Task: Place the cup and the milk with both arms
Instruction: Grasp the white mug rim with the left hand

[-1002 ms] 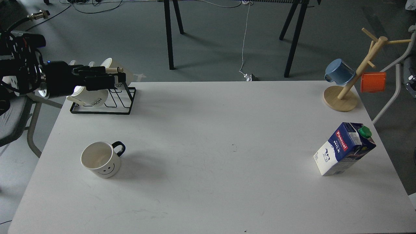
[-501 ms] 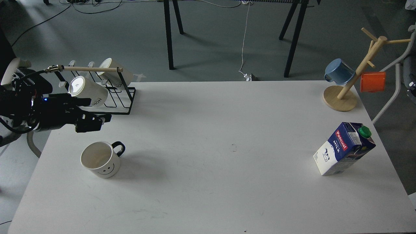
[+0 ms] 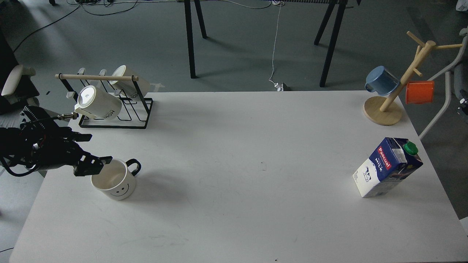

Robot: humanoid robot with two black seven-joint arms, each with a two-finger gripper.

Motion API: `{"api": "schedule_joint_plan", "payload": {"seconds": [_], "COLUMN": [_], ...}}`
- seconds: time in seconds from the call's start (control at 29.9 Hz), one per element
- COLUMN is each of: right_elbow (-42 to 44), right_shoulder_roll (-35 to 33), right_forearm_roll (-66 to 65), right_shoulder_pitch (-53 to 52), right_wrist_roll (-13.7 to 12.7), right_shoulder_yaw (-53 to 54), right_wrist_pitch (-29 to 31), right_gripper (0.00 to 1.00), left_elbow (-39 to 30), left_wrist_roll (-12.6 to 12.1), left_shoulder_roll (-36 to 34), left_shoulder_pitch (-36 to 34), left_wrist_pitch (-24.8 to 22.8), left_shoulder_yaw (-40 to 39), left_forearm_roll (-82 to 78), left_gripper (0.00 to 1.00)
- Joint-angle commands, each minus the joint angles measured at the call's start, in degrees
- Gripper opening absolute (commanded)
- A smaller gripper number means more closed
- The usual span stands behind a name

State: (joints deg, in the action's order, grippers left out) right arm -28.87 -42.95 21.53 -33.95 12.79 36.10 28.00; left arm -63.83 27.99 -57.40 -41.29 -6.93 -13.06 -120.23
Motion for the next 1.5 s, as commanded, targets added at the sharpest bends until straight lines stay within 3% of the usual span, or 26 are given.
{"api": "schedule_joint_plan", "payload": {"seconds": [0.0, 0.5, 0.67, 0.77, 0.9, 0.94, 0.97, 1.0, 1.2, 1.47], "right_elbow": [0.3, 0.7, 0.7, 0.7, 0.7, 0.7, 0.7, 0.7, 0.7, 0.8], "right_shoulder_roll": [0.0, 0.0, -0.1, -0.1, -0.1, -0.1, -0.1, -0.1, -0.2, -0.1], "right_forearm_roll": [0.0, 0.0, 0.0, 0.0, 0.0, 0.0, 0.0, 0.0, 0.0, 0.0], "right_shoulder_pitch": [0.0, 0.3, 0.4, 0.5, 0.6, 0.6, 0.6, 0.7, 1.1, 1.2], "right_wrist_roll": [0.0, 0.0, 0.0, 0.0, 0.0, 0.0, 0.0, 0.0, 0.0, 0.0], "right_shoulder_yaw": [0.0, 0.0, 0.0, 0.1, 0.0, 0.0, 0.0, 0.1, 0.1, 0.1], "right_wrist_pitch": [0.0, 0.0, 0.0, 0.0, 0.0, 0.0, 0.0, 0.0, 0.0, 0.0], "right_gripper": [1.00, 1.00, 1.00, 1.00, 1.00, 1.00, 1.00, 1.00, 1.00, 1.00], "left_elbow": [2.9, 6.9, 9.5, 9.7, 9.7, 9.7, 9.9, 10.4, 10.7, 10.0], "left_wrist_roll": [0.0, 0.0, 0.0, 0.0, 0.0, 0.0, 0.0, 0.0, 0.0, 0.0], "left_shoulder_roll": [1.6, 7.3, 9.1, 9.2, 9.0, 9.0, 9.1, 9.3, 9.2, 8.9], "left_shoulder_pitch": [0.4, 0.6, 0.5, 0.5, 0.6, 0.6, 0.5, 0.6, 0.6, 0.8], "left_wrist_pitch": [0.1, 0.2, 0.3, 0.3, 0.4, 0.9, 1.9, 3.3, 6.3, 6.4], "left_shoulder_yaw": [1.8, 3.6, 4.4, 4.6, 4.7, 4.7, 4.7, 4.6, 7.6, 7.6], "left_forearm_roll": [0.1, 0.0, 0.0, 0.0, -0.1, -0.3, -0.4, -0.4, -0.5, -0.5], "left_gripper": [0.97, 0.95, 0.88, 0.80, 0.63, 0.51, 0.30, 0.24, 0.05, 0.01]}}
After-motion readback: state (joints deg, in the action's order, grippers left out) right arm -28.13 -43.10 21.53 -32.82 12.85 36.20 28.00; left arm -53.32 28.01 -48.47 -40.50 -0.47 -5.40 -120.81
